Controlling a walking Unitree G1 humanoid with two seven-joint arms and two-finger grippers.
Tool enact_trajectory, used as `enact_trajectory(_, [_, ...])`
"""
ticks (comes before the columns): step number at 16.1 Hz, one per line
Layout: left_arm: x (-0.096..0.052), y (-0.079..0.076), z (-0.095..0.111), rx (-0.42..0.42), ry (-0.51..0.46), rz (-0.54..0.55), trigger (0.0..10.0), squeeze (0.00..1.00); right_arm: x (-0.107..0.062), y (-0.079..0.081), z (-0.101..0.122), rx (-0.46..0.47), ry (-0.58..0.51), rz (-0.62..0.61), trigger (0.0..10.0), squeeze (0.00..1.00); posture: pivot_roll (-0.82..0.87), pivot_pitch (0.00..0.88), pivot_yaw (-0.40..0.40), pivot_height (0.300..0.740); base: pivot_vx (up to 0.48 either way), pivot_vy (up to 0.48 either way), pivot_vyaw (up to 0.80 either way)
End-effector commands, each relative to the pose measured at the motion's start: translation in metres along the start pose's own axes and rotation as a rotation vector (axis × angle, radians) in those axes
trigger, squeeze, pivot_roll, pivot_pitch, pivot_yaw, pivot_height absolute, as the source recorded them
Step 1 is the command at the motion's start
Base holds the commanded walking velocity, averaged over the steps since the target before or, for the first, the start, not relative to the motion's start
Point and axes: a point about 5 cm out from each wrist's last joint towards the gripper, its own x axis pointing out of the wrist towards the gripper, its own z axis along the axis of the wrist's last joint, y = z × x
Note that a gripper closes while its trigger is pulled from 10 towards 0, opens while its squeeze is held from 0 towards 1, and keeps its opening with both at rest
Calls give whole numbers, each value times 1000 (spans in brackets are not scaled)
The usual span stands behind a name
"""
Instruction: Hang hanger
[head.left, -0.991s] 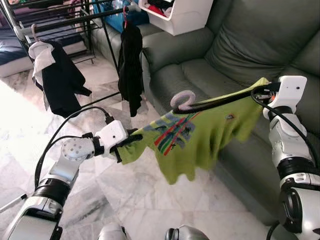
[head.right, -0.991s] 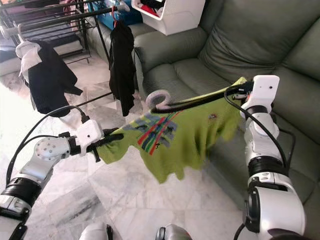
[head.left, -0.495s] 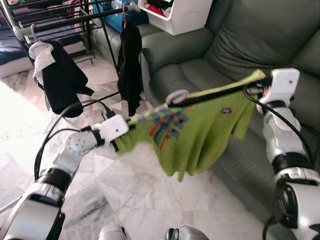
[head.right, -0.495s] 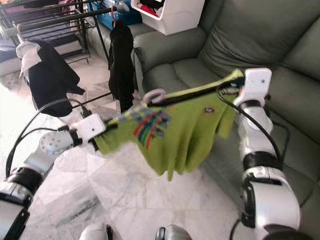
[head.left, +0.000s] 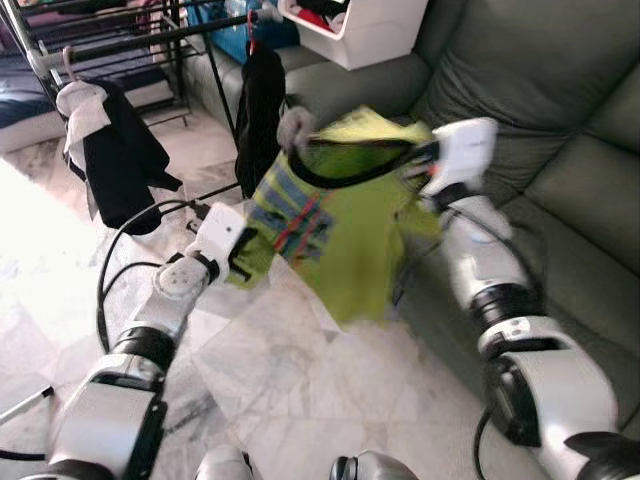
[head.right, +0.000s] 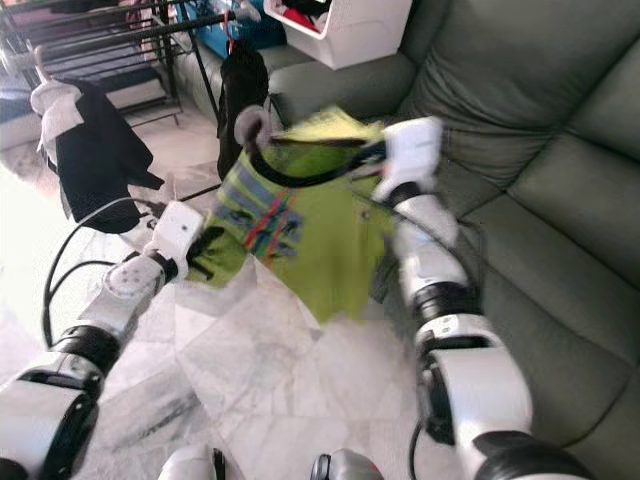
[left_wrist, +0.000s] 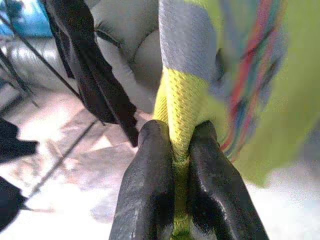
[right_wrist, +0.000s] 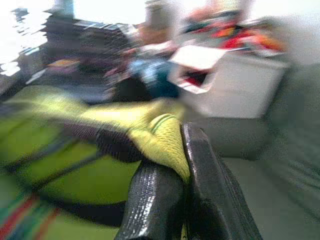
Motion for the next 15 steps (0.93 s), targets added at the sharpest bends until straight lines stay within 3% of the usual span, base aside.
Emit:
enact_trajectory(1, [5, 4, 15, -53, -52, 17, 0, 0, -2, 7, -5, -15, 19, 59, 0, 0, -59, 35, -69, 740, 0, 0, 0])
enact_trajectory(6, [10, -6, 24, -141, -92, 2, 0, 0, -14, 32, -25, 39, 98, 245, 0, 0, -65, 39, -67, 740, 0, 0, 0])
enact_trajectory(8, [12, -6, 32, -177, -128, 5, 0, 0, -33, 52, -48, 40, 218, 441, 0, 0, -66, 39, -68, 740, 0, 0, 0])
enact_trajectory(9, [12, -6, 33, -179, -131, 3, 0, 0, -38, 57, -51, 46, 228, 483, 0, 0, -66, 39, -68, 740, 0, 0, 0])
enact_trajectory(10, [13, -7, 36, -183, -150, -12, 0, 0, -49, 66, -60, 44, 268, 544, 3686, 0, -64, 34, -69, 740, 0, 0, 0])
enact_trajectory(11, [12, -8, 38, -178, -159, -22, 0, 0, -54, 66, -66, 11, 292, 533, 10000, 0, -64, 34, -69, 740, 0, 0, 0])
enact_trajectory(12, [12, -8, 41, -178, -174, -31, 0, 0, -55, 61, -70, -13, 308, 483, 10000, 0, -62, 30, -72, 740, 0, 0, 0])
enact_trajectory(13, [12, -9, 43, -176, -187, -39, 0, 0, -56, 55, -73, -46, 310, 432, 10000, 980, -63, 31, -74, 740, 0, 0, 0])
enact_trajectory(15, [12, -9, 47, -171, -208, -46, 0, 0, -62, 45, -71, -186, 278, 378, 10000, 1000, -63, 31, -75, 740, 0, 0, 0])
